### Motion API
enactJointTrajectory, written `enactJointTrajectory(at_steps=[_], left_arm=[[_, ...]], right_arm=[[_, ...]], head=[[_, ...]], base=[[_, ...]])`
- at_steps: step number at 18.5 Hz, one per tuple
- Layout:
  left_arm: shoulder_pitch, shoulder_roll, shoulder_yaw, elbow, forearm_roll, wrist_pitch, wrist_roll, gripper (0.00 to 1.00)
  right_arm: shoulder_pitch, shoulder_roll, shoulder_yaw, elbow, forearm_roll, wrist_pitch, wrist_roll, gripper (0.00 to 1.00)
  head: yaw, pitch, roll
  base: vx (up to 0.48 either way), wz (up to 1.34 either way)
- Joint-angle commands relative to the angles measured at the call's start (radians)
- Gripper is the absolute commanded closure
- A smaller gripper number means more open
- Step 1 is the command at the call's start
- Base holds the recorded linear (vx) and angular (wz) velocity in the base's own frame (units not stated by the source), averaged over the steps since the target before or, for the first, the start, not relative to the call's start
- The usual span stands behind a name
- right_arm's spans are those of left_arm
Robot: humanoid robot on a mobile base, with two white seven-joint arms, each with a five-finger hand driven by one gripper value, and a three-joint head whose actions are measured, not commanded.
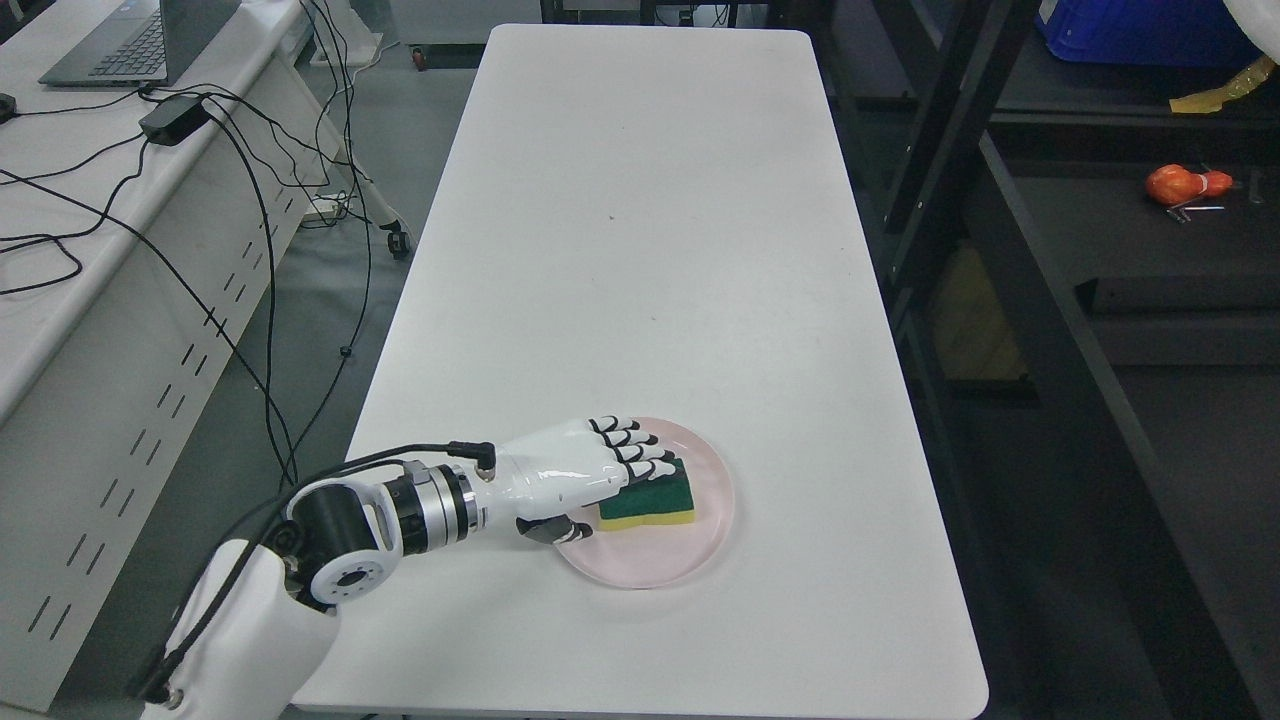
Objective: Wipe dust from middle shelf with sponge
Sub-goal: 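Lower the left hand onto the green-and-yellow sponge and close fingers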
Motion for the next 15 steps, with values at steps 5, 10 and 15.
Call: enactJointTrajectory(at_steps=[5,10,15], left_arm=[[-0.018,0.01,0.014,0.093,-0.003,-0.003,-0.006,0.5],[0.008,-0.006,0.148,0.142,0.061,-0.015,-0.004,0.73],[0.035,-0.013,0.258,0.194,0.234,-0.09,-0.007,1.0]], right_arm=[[0.0,-0.017,0.0,-0.017,0.0,0.001,0.0,0.0],[0.0,-0.017,0.0,-0.017,0.0,0.001,0.0,0.0],[0.0,-0.017,0.0,-0.017,0.0,0.001,0.0,0.0]], head=[[0.0,0.0,0.0],[0.0,0.0,0.0],[0.0,0.0,0.0]], base=[[0.0,0.0],[0.0,0.0],[0.0,0.0]])
